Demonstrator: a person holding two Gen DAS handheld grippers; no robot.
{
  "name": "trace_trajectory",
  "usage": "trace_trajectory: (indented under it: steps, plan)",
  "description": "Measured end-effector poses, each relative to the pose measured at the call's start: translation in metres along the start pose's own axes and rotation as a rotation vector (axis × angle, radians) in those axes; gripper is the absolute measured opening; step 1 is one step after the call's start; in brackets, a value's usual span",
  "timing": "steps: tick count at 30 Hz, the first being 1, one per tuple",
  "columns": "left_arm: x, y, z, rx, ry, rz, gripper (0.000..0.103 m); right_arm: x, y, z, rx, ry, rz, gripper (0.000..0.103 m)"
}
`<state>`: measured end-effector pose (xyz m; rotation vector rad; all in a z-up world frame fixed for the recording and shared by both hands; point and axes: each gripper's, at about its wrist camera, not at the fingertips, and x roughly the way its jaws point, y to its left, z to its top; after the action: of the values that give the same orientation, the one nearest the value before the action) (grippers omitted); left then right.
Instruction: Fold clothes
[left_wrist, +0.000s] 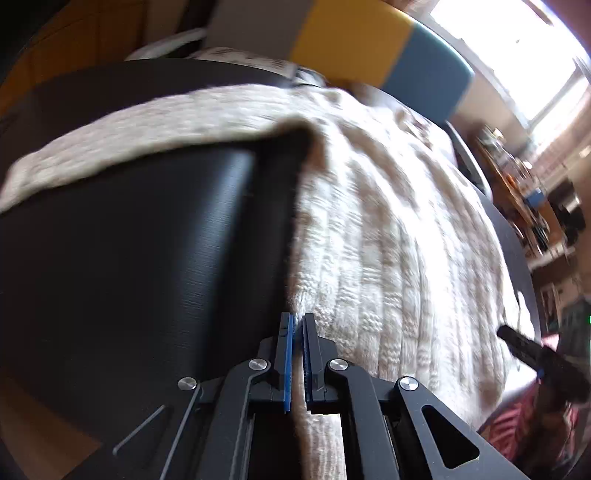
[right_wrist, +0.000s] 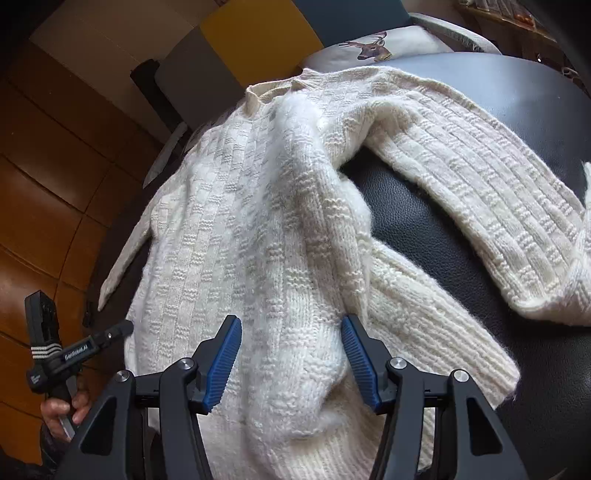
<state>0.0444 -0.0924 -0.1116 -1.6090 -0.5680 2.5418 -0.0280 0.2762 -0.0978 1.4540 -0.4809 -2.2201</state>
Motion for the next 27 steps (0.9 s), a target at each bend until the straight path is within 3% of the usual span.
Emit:
trace_trajectory:
  steps: [6,8,11,16,19,24,27]
  plan:
    - [-0.025,0.039,0.007,-0.069,-0.038,0.021,0.006,-0.013,0.000,0.002,0.018,-0.032,0.036,0.058]
    - [-0.031,0.028,0.007,-0.024,-0.061,0.001,0.021,-0.027,0.002,0.010,0.010,-0.072,0.023,0.058]
    - [-0.041,0.013,0.006,0.045,-0.094,-0.028,0.028,-0.051,-0.003,0.031,0.002,-0.152,-0.061,0.058]
    - [-0.034,-0.046,0.029,0.297,-0.150,0.115,0.028,-0.063,-0.033,0.062,0.107,-0.193,-0.196,0.058]
    - [-0.032,-0.068,0.044,0.329,-0.194,0.143,0.029,-0.053,-0.059,0.072,0.184,-0.182,-0.237,0.058]
    - [-0.028,-0.104,0.069,0.382,-0.267,0.189,0.047,-0.026,-0.092,0.083,0.217,-0.143,-0.315,0.058]
    - [-0.015,-0.107,0.075,0.378,-0.261,0.205,0.047,-0.013,-0.108,0.081,0.176,-0.082,-0.442,0.058]
